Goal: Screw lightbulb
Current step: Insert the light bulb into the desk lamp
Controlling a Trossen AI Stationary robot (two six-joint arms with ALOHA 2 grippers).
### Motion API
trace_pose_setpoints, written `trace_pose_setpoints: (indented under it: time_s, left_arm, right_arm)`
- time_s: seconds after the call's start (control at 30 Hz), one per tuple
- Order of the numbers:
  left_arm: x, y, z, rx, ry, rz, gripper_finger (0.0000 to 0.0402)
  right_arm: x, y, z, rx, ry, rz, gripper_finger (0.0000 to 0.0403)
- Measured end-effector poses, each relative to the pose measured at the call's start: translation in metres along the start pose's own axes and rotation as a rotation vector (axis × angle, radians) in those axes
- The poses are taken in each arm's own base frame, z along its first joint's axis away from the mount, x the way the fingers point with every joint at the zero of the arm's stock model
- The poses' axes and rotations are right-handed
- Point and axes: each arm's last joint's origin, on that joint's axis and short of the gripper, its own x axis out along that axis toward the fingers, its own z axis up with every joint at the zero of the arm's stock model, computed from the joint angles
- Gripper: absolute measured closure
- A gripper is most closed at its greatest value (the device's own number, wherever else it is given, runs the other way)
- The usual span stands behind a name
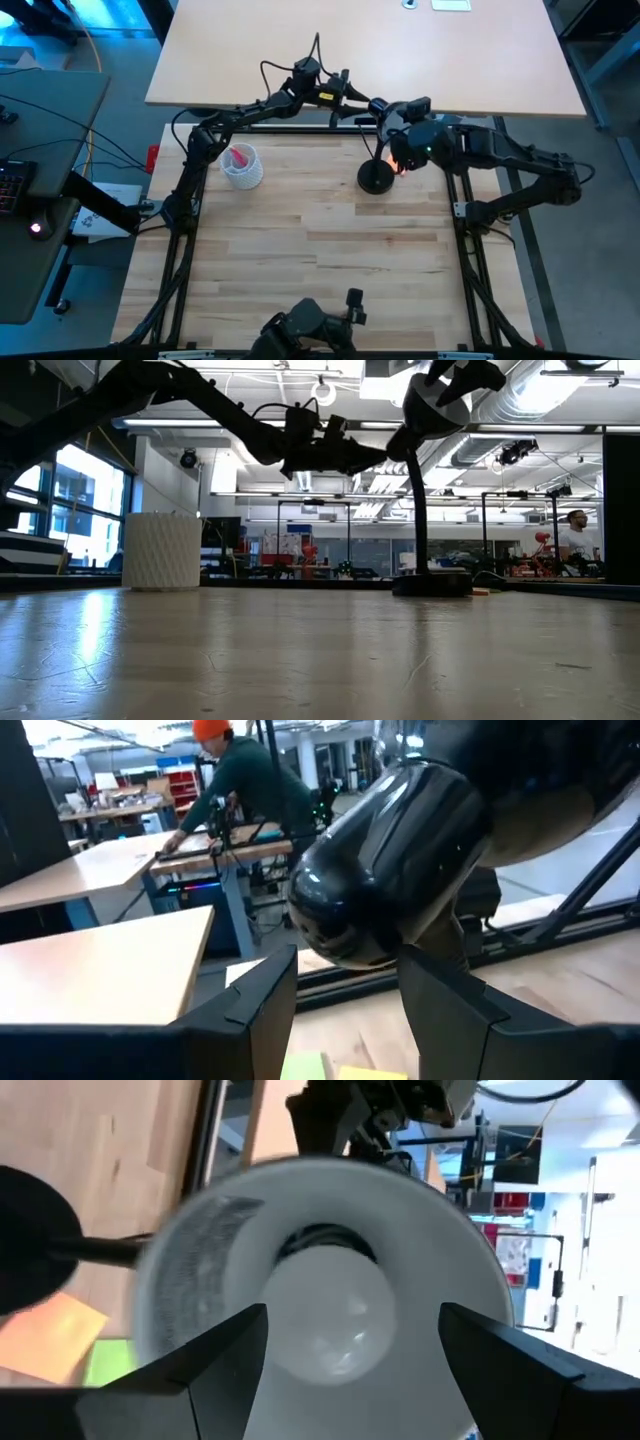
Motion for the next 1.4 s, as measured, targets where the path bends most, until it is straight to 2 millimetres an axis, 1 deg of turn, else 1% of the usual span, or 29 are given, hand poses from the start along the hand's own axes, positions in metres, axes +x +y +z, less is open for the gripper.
trace_pose_setpoints:
  time_s: [0.2, 0.3, 0.5, 0.8, 0.93, 1.03, 1.1, 1.17, 1.23, 1.3, 1.4]
  left_arm:
    - [0.001, -0.001, 0.001, -0.004, -0.009, -0.001, 0.0232]
    - [0.003, -0.002, 0.002, -0.003, -0.012, -0.004, 0.0232]
    - [0.010, -0.008, 0.003, 0.010, -0.015, -0.016, 0.0232]
    - [0.013, -0.011, 0.004, 0.009, -0.018, -0.019, 0.0232]
    - [0.013, -0.011, 0.004, -0.002, -0.022, -0.020, 0.0232]
    - [0.014, -0.011, 0.004, -0.003, -0.023, -0.020, 0.0232]
    - [0.014, -0.011, 0.004, -0.005, -0.022, -0.020, 0.0232]
    - [0.014, -0.011, 0.004, -0.013, -0.022, -0.019, 0.0232]
    - [0.014, -0.012, 0.004, -0.013, -0.023, -0.024, 0.0232]
    - [0.014, -0.012, 0.004, -0.013, -0.024, -0.027, 0.0232]
    - [0.014, -0.012, 0.004, -0.024, -0.024, -0.029, 0.0232]
  right_arm:
    - [0.008, -0.004, -0.007, 0.005, 0.014, 0.020, 0.0111]
    - [0.010, -0.004, -0.008, 0.011, -0.014, 0.050, 0.0111]
    - [0.018, -0.006, -0.011, 0.041, 0.003, 0.066, 0.0111]
    - [0.026, -0.006, -0.011, 0.198, 0.034, 0.076, 0.0111]
    - [0.028, -0.007, -0.009, 0.380, 0.035, 0.058, 0.0111]
    - [0.029, -0.009, -0.008, 0.591, 0.028, 0.042, 0.0111]
    - [0.031, -0.011, -0.008, 0.801, 0.026, 0.023, 0.0111]
    - [0.032, -0.013, -0.010, 1.067, 0.031, 0.007, 0.0111]
    - [0.034, -0.015, -0.013, 1.282, 0.037, 0.000, 0.0111]
    - [0.036, -0.016, -0.015, 1.374, 0.035, 0.012, 0.0111]
    - [0.037, -0.016, -0.015, 1.381, 0.031, 0.027, 0.0111]
